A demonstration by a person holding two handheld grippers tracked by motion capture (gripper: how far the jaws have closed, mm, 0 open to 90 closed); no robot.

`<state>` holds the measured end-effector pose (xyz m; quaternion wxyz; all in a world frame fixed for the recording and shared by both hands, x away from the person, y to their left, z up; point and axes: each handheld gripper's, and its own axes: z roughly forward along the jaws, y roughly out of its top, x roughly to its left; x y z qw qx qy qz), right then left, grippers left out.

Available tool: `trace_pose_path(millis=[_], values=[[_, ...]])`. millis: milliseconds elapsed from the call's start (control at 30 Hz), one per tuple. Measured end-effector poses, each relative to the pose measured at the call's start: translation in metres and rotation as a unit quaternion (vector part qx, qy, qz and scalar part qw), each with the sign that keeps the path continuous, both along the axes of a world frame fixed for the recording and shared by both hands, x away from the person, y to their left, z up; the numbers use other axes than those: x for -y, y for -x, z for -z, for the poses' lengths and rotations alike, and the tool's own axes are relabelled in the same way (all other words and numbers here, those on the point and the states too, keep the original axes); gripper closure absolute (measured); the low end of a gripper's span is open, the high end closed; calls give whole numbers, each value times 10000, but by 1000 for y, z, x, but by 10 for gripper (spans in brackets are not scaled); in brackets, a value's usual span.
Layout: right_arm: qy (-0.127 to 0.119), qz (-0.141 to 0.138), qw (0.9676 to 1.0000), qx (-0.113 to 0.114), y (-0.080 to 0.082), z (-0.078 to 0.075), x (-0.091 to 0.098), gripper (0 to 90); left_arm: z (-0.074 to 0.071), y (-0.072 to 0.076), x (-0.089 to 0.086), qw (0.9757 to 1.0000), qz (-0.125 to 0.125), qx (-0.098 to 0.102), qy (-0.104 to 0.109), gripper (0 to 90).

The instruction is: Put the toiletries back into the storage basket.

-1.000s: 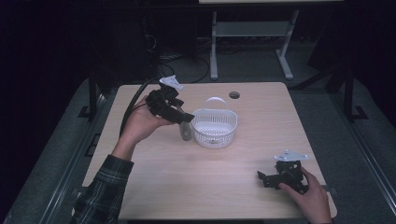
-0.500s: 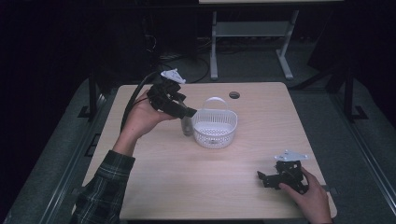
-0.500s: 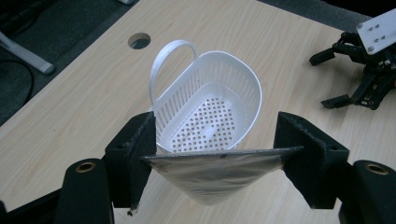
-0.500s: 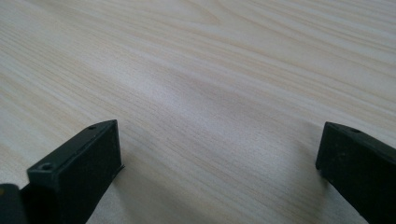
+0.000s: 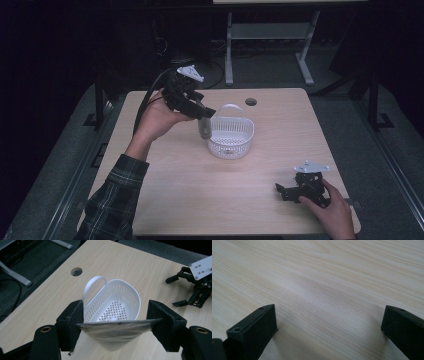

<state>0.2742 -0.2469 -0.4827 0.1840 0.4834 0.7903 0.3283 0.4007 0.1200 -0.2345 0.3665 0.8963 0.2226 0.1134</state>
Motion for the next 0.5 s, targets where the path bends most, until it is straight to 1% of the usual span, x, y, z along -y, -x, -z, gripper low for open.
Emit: trace_pose_path(millis=[100,133,167,333,500], values=[[-2,0,10000,0,0,0,0,0,0,-2,3,10000,9,11,44,296],[-2,0,10000,0,0,0,0,0,0,-3,4,10000,36,16,29,295],[0,-2,10000,2,0,0,0,0,1,-3,5,10000,24,18,77,295],[1,-8,10000,6,0,0,0,0,2,-7,9,9999,65,56,73,295],[-1,-11,10000,5,0,0,0,0,7,-12,16,9999,81,90,81,295]])
